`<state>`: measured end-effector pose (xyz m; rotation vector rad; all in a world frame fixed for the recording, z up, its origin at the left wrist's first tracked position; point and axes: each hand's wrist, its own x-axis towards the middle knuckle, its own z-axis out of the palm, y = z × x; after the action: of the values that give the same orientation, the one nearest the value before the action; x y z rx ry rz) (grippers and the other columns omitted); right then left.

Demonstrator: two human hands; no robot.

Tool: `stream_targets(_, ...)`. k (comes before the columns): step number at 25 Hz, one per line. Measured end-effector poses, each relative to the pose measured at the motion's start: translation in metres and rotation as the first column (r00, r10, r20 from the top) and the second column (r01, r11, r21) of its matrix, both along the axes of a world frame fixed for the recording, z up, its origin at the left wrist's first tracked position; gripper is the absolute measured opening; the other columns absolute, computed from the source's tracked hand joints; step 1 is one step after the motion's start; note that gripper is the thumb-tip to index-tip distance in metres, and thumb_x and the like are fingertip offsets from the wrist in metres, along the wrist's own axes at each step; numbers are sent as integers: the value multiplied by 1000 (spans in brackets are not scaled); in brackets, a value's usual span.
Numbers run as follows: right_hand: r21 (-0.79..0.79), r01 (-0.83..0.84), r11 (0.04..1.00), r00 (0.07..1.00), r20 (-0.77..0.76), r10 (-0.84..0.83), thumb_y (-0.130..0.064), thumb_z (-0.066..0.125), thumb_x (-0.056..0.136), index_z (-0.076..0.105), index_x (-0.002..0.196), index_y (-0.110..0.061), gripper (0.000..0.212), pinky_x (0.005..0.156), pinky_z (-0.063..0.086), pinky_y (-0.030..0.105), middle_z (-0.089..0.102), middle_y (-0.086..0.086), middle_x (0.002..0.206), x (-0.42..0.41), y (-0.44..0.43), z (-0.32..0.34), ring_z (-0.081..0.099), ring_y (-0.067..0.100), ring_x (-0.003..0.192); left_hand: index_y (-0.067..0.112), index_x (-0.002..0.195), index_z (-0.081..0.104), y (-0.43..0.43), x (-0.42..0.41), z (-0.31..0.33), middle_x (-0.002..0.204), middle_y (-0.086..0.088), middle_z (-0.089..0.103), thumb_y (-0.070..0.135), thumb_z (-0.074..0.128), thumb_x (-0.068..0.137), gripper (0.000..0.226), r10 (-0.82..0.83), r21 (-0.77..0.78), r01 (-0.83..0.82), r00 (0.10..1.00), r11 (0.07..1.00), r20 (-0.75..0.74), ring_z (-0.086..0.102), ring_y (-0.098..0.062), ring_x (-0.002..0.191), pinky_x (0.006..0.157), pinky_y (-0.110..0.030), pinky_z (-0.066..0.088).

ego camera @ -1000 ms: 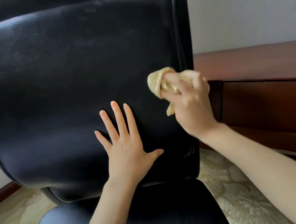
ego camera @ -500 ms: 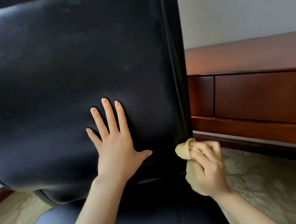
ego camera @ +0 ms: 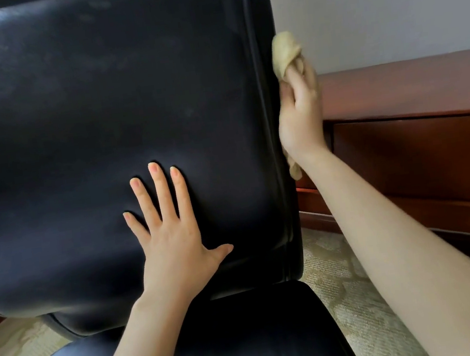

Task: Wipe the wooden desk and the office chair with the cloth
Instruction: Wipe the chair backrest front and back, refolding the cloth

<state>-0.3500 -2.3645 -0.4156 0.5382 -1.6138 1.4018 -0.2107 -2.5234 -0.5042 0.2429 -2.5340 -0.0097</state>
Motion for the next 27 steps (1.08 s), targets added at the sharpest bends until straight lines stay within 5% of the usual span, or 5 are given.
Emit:
stream_targets(3, 52, -1, 999, 1000, -19, 2, 7, 41, 93, 53, 128, 3, 37, 104, 35, 33, 47, 21, 134, -6, -1, -31, 44, 33, 120, 14, 141, -32, -2, 0, 1, 149, -9, -38, 68, 72, 57, 144, -8, 1, 8, 1000, 1000, 13, -31, -38, 137, 108, -66, 6)
stream_targets(8, 108, 19, 994, 996, 89, -29, 13, 42, 90, 58, 124, 2, 39, 99, 24, 14, 43, 17, 142, 2, 5, -105, 35, 17, 119, 12, 143, -28, -2, 2, 5, 148, -9, -38, 69, 71, 58, 142, -11, -8, 11, 998, 1000, 55, -30, -39, 137, 108, -66, 7)
stream_targets(17, 126, -114, 986, 907, 419, 51, 8, 41, 95, 55, 130, -8, 41, 107, 24, 21, 36, 0, 147, 42, 2, -222, 33, 13, 131, 16, 145, -25, -9, 11, 16, 149, -3, -38, 59, 75, 64, 136, -33, 27, 31, 993, 999, 111, -30, -35, 138, 109, -64, 8)
stream_targets(24, 548, -150, 823, 810, 546, -215, 6, 44, 90, 54, 130, -19, 49, 81, 43, 33, 40, -9, 142, 55, 2, -261, 41, 25, 111, 20, 146, -24, -27, 16, 16, 147, 2, -40, 52, 78, 65, 135, -28, 45, 22, 991, 999, 134, -32, -32, 137, 109, -63, 5)
stream_targets(27, 600, -235, 765, 786, 580, -215, 7, 41, 90, 58, 126, -19, 47, 91, 40, 32, 40, -8, 143, 57, 1, -266, 38, 26, 116, 22, 146, -24, -33, 15, 15, 147, 4, -41, 52, 79, 64, 135, -46, 65, 37, 989, 997, 137, -34, -31, 137, 110, -63, 3)
